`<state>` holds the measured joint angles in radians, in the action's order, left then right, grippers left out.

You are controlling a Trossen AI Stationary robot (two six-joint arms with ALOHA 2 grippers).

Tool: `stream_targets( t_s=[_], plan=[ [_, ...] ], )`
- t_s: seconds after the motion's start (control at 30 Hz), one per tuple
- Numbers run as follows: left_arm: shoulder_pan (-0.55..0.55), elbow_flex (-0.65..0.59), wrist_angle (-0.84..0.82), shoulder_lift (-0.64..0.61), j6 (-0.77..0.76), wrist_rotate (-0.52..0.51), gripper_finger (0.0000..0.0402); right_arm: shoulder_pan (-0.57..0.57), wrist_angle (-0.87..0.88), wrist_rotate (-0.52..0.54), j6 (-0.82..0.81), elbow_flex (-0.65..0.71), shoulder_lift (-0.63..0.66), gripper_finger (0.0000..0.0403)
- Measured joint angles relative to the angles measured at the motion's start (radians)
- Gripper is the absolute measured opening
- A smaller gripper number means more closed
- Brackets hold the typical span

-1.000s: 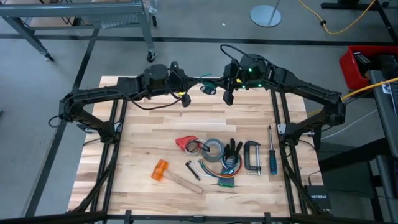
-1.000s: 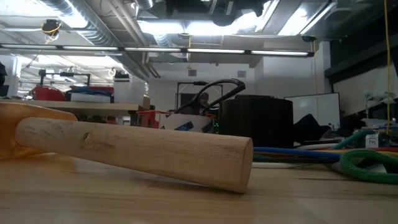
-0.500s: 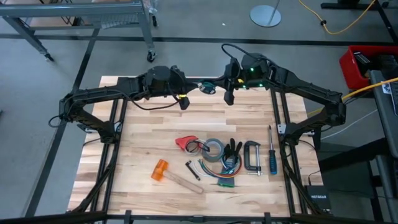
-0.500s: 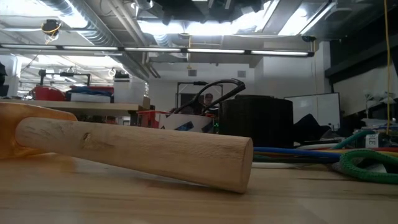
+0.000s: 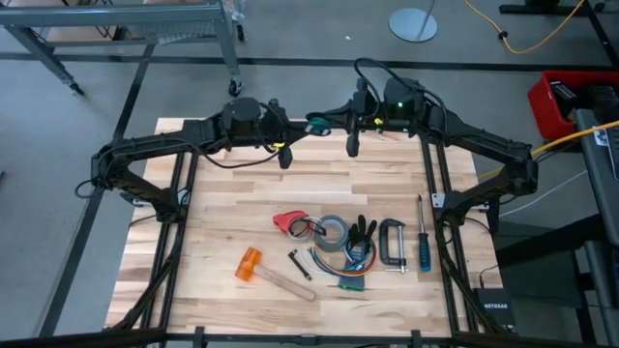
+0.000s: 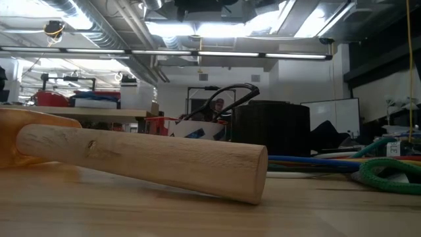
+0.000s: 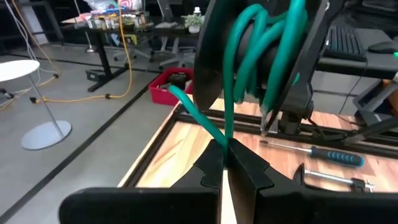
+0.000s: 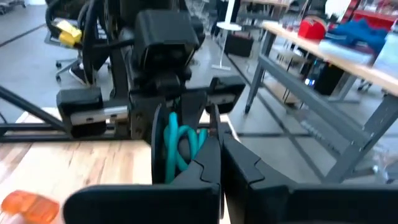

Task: Coil cords
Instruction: Coil the green cable wire on the black spool

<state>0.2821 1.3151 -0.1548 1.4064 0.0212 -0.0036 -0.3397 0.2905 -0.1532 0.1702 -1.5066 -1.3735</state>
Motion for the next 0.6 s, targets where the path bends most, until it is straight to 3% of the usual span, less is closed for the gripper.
stream_targets(
  t_s=[0.37,0.6],
  plan=[
    [0.002,-0.002,0.001,0.003,0.012,0.004,0.0021,0.0,-0.022,0.005,0.026,0.0,-0.002,0.0001],
    [0.019,-0.006,-0.086,0.005,0.012,0.005,0.0044,-0.001,0.026,0.011,0.021,-0.003,0.008,0.0001]
  ],
)
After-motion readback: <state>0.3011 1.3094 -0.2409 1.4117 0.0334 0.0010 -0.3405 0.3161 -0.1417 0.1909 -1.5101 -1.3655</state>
